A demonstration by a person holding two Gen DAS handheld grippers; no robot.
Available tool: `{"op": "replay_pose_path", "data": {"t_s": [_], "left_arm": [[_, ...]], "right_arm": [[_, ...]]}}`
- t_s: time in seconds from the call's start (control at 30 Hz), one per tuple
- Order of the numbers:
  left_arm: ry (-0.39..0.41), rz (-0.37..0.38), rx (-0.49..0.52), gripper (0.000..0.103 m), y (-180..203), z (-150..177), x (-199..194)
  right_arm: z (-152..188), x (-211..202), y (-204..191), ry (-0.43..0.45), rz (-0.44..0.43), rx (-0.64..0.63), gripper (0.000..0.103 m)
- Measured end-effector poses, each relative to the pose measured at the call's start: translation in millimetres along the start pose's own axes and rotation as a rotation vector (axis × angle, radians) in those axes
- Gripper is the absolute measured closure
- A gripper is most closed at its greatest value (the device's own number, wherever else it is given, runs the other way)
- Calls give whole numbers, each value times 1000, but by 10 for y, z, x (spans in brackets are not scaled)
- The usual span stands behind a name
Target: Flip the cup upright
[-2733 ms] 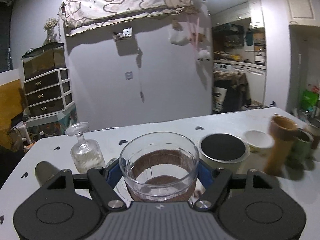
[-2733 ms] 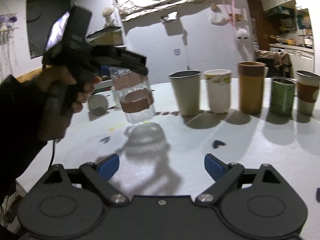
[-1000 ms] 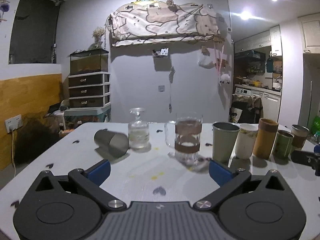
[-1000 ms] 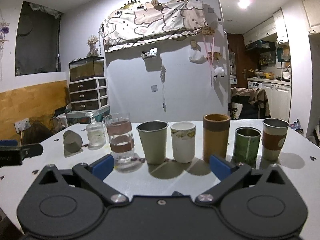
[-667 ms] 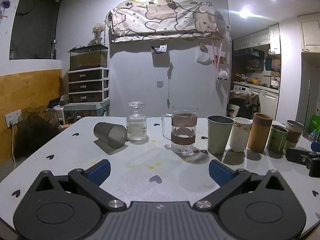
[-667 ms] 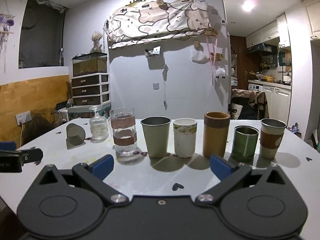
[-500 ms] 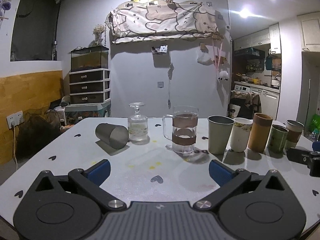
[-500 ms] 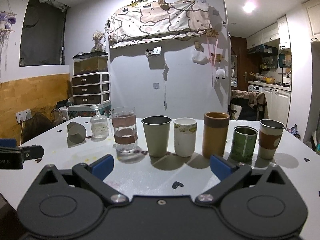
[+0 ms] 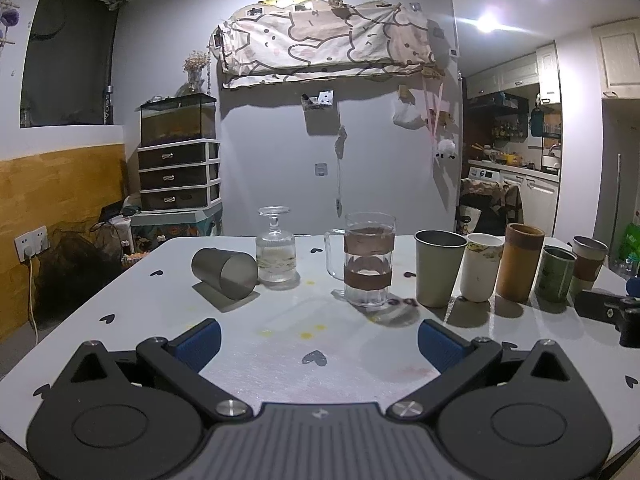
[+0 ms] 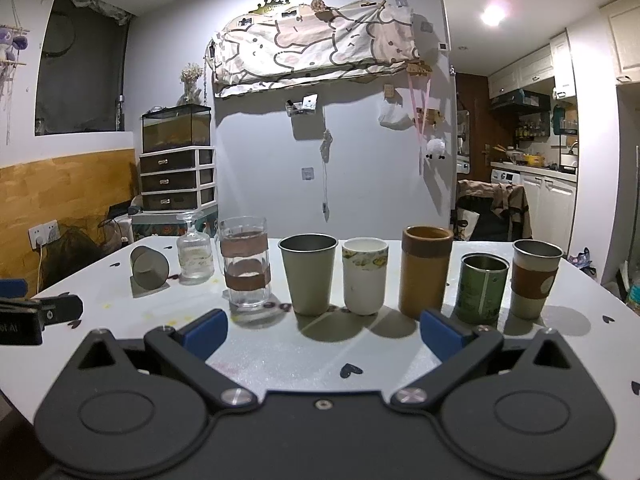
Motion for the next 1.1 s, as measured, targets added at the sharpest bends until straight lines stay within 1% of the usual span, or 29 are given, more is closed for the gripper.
{"op": "replay_pose_path", "data": {"t_s": [1.1], "left_arm": [[-12,-1,6,0,4,35,41]], "right_arm": [[37,17,52,-16,7,5,0]]}}
Point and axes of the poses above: each gripper's, at about its wrist camera, not at the fingertips, and x roughly the way its jaws point, y to its right, z to its underside, the point moved 7 cm from there along x, roughly the way its jaws point, and after that the axes turned 3 degrees about -x, right-handed, at the moved point
